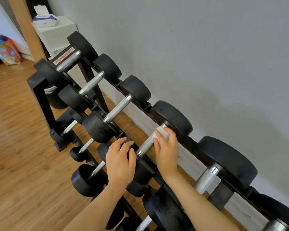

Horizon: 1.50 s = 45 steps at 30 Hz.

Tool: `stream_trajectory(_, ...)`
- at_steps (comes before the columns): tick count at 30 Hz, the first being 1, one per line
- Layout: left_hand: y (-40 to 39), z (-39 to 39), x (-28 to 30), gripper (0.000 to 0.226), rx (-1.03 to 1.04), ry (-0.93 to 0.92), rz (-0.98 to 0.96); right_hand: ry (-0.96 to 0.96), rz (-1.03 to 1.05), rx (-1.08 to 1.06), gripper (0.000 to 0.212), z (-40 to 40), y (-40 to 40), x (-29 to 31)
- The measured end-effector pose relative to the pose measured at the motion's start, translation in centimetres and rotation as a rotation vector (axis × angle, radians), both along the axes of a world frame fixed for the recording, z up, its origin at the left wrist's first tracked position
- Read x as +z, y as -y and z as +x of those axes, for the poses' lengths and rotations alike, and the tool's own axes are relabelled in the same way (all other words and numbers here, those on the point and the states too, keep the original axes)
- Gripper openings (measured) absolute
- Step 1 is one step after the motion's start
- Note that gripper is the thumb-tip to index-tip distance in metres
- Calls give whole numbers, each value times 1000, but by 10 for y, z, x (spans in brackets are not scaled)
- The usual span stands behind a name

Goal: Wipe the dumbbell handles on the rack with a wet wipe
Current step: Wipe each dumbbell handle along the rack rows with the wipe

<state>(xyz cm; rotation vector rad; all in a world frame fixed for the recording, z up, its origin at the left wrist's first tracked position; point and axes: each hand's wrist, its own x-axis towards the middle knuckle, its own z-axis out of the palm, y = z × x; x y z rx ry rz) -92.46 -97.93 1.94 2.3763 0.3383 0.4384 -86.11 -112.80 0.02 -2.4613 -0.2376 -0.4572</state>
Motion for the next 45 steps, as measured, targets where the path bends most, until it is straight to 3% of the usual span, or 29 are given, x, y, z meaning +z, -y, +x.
stream_trajectory(4,0,0,0,46,-8,-2,-11,-2,41,-108,32,2,-8,11)
stream_trajectory(11,-2,-1,0,45,-19,-18,-12,-61,460,-497,25,9,-38,15)
stream_trajectory(15,-3,0,-2,45,-27,-12,-15,-3,504,-527,24,12,-41,5)
stream_trajectory(21,-3,1,-5,44,-29,2,-12,79,359,-576,26,10,-44,-1)
stream_trajectory(28,-3,2,-6,45,-26,-4,-4,71,551,-487,25,8,-45,-5)
stream_trajectory(45,-3,1,-6,46,-26,0,-12,119,383,-515,25,10,-41,3)
